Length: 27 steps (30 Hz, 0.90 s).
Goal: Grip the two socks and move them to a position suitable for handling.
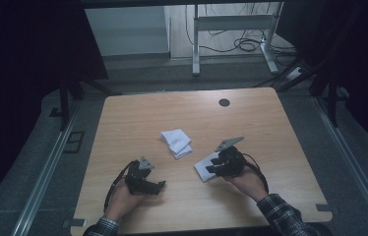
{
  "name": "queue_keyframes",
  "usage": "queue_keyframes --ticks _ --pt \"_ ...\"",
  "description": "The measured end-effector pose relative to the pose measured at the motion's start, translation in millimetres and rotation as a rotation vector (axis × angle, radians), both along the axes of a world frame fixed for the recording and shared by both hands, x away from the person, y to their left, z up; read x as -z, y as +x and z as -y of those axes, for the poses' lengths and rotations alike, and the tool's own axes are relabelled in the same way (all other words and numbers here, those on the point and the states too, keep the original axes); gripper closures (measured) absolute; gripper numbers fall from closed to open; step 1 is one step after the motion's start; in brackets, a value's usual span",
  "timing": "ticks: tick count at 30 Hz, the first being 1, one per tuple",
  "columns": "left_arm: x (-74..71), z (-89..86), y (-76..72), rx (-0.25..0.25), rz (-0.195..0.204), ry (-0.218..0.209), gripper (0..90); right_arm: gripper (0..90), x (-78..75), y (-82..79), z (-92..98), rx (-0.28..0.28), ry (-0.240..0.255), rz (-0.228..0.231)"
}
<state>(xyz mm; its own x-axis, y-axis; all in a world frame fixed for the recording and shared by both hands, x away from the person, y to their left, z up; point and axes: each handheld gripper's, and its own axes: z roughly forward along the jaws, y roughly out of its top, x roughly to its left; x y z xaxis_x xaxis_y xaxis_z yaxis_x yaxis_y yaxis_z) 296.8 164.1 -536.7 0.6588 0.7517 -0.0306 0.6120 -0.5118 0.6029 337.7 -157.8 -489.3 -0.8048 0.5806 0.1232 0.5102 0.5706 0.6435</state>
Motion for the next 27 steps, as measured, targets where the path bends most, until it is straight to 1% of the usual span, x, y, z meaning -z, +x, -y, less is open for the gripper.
queue_keyframes --ticks 5,10,12,14,15,16,17,18,21,23,27 --pt "0.1 0.1 0.0 -0.001 0.000 0.000 9.7 60.0 10.3 -6.3 -19.8 -0.055 -0.029 -0.004" --pt "0.1 0.3 -0.2 -0.004 -0.002 -0.002 9.7 56.4 21.1 -7.7 -29.4 -0.069 -0.053 -0.004" --pt "0.1 0.3 -0.2 -0.004 -0.002 -0.002 9.7 53.7 26.7 -8.1 -32.7 -0.075 -0.075 0.004" --pt "0.1 0.3 -0.3 -0.004 -0.002 -0.002 9.7 53.4 31.5 -9.0 -34.7 -0.080 -0.095 0.012" --pt "0.1 0.4 -0.3 -0.004 -0.002 -0.002 9.7 54.0 32.3 -10.1 -35.1 -0.078 -0.095 0.024" --pt "0.1 0.4 -0.3 -0.004 -0.002 -0.002 9.7 55.8 32.5 -10.6 -35.4 -0.078 -0.099 0.031" --pt "0.1 0.4 -0.3 -0.004 -0.002 -0.002 9.7 60.8 32.2 -11.7 -36.0 -0.076 -0.118 0.044" --pt "0.1 0.5 -0.3 -0.005 -0.002 -0.002 9.7 64.5 31.9 -12.2 -36.1 -0.074 -0.127 0.051" --pt "0.1 0.5 -0.3 -0.004 -0.002 -0.001 9.7 76.7 31.8 -11.8 -34.1 -0.055 -0.137 0.063" --pt "0.1 0.5 -0.3 -0.005 -0.002 -0.001 9.7 79.3 31.7 -10.6 -32.4 -0.049 -0.136 0.057" --pt "0.1 0.5 -0.2 -0.004 -0.001 -0.001 9.7 80.9 30.5 -10.4 -32.1 -0.044 -0.141 0.048"
